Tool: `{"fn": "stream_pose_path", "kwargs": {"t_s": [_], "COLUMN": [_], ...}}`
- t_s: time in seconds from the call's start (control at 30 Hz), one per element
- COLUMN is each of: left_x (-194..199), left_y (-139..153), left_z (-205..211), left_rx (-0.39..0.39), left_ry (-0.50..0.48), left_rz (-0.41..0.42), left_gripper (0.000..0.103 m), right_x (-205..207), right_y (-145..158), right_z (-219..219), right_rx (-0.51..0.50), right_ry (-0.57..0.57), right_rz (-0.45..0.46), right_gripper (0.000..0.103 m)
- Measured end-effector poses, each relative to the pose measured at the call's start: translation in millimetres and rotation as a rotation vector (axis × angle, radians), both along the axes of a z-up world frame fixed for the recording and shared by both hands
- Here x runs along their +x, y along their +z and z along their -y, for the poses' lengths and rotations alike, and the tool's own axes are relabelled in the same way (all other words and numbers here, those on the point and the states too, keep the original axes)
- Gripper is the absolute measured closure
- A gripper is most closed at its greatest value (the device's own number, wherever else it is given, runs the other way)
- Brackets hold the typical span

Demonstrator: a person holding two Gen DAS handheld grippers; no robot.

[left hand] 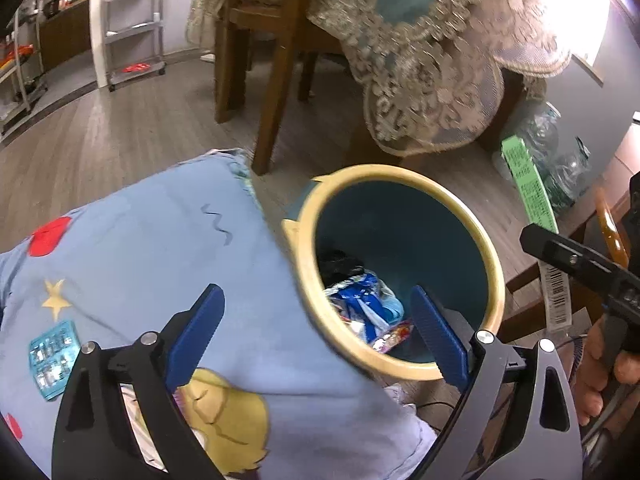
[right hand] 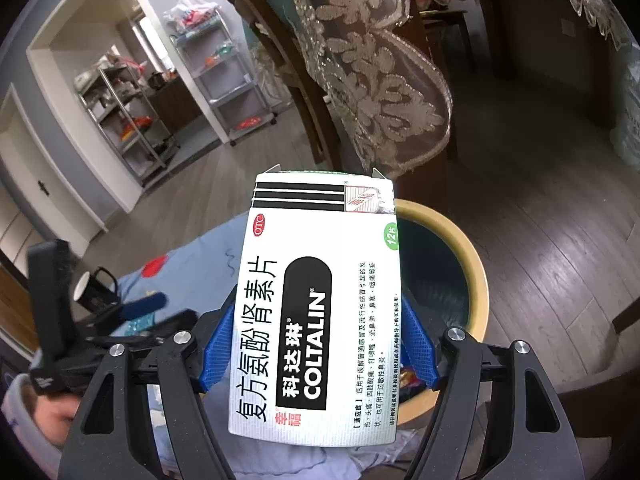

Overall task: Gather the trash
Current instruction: 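Carry the blister pack and COLTALIN box over the bin and open both grippers, then move both open grippers back over the cushion toward the purple bottle and teal blister pack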

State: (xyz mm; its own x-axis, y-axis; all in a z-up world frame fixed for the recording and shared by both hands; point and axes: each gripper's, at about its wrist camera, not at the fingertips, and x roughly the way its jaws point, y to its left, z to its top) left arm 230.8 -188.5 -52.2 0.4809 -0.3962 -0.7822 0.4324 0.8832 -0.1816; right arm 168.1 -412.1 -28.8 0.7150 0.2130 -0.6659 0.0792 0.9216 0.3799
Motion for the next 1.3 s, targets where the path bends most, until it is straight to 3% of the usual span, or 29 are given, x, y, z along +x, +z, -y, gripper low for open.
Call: {"fn": "stream_pose_path", "kwargs": {"t_s": [0.43, 1.3], "left_x": [1, -15], "left_y": [8, -14], "left_z": [-68, -214], "left_rx": [-0.008, 0.053], "left_ry": [0.134, 0.361], "left_rz": [0.019, -0.001], "left_gripper": [0.01, 0.008], "right_x": [11, 4], "right_y": [-13, -4], "right_z": [-5, -46], "right_rx": [-0.013, -0.086], "right_ry": [-0.034, 0.075], "right_rz": [-0.042, -0.026], "right_gripper": [0.021, 0.019]}}
